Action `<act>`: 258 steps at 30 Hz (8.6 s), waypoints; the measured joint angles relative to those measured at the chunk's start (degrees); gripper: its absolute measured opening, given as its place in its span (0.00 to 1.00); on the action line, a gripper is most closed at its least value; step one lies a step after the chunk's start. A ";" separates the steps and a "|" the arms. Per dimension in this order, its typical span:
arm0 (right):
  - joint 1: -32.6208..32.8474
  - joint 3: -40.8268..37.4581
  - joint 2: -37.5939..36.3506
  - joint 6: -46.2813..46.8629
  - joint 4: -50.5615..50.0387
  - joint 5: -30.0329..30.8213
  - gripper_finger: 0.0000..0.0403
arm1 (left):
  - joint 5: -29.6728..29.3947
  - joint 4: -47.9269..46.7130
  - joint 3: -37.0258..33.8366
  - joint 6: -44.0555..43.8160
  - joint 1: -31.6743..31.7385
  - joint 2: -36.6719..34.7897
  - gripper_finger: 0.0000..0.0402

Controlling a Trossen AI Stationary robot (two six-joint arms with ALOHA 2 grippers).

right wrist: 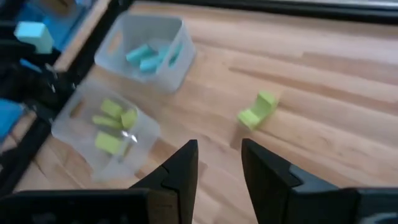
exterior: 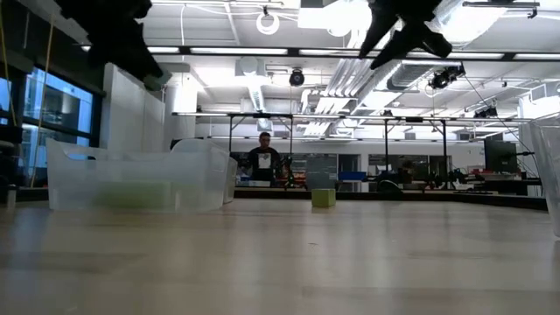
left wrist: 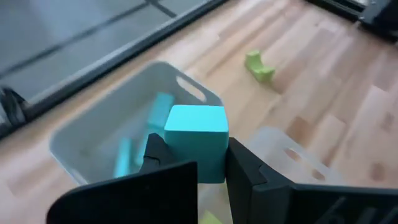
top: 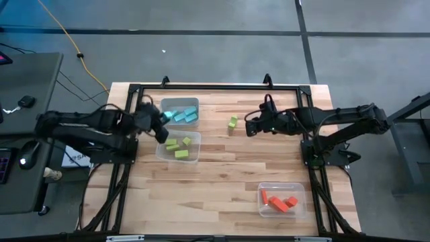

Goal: Sort & place blocks by color
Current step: Put the blue block into the gray bin, then put the green block into the left transparent bin

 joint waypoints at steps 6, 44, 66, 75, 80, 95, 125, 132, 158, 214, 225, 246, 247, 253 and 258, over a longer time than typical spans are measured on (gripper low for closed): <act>-3.16 0.00 0.00 0.00 3.74 0.75 0.28 | 4.19 6.06 -0.01 13.62 11.49 1.32 0.01; -10.34 -0.04 4.15 0.72 7.70 -1.34 0.28 | 38.72 15.47 0.00 26.38 38.89 35.06 0.01; -10.34 -0.04 6.78 0.70 11.11 -2.65 0.28 | 37.65 16.32 0.00 29.40 38.80 36.63 0.15; -10.31 -0.04 6.78 0.72 11.90 -2.70 0.28 | 37.52 16.30 0.00 29.44 38.81 36.61 0.25; -10.31 -0.04 6.78 0.70 13.69 -3.90 0.28 | 37.50 16.30 0.00 29.44 38.80 36.61 0.28; -10.50 -0.04 6.78 -9.11 18.33 -4.29 0.29 | 37.51 9.28 11.67 30.51 38.82 36.56 0.29; -22.43 8.92 20.00 -9.04 30.82 -20.25 0.46 | 37.37 -4.20 31.41 38.97 38.78 32.46 0.29; -24.36 20.82 27.31 -5.68 11.00 -20.50 0.46 | 37.04 -7.23 31.41 38.92 38.78 31.86 0.29; -22.55 27.28 46.13 9.72 -13.53 -25.81 0.46 | 34.70 -8.07 31.41 40.10 38.78 31.84 0.29; -17.42 32.58 49.29 -7.62 -6.09 -27.76 0.28 | 34.72 -9.59 31.39 39.90 38.77 31.86 0.29; -16.13 49.19 49.17 -22.14 -17.81 -24.99 0.28 | 37.20 -11.13 31.39 37.94 38.78 31.89 0.29; -16.14 68.54 47.16 -40.83 -37.70 -27.02 0.28 | 48.49 -11.18 31.39 36.79 34.03 31.89 0.29; -16.13 68.52 46.97 -41.49 -38.58 -26.91 0.28 | 48.42 -11.28 31.39 36.83 33.68 31.89 0.30; -16.15 68.48 46.60 -45.90 -38.83 -30.85 0.28 | 47.29 -10.75 31.37 36.41 32.76 31.89 0.39; -15.88 68.46 46.58 -53.02 -38.72 -36.58 0.28 | 48.39 -9.34 31.36 41.05 30.15 31.89 0.45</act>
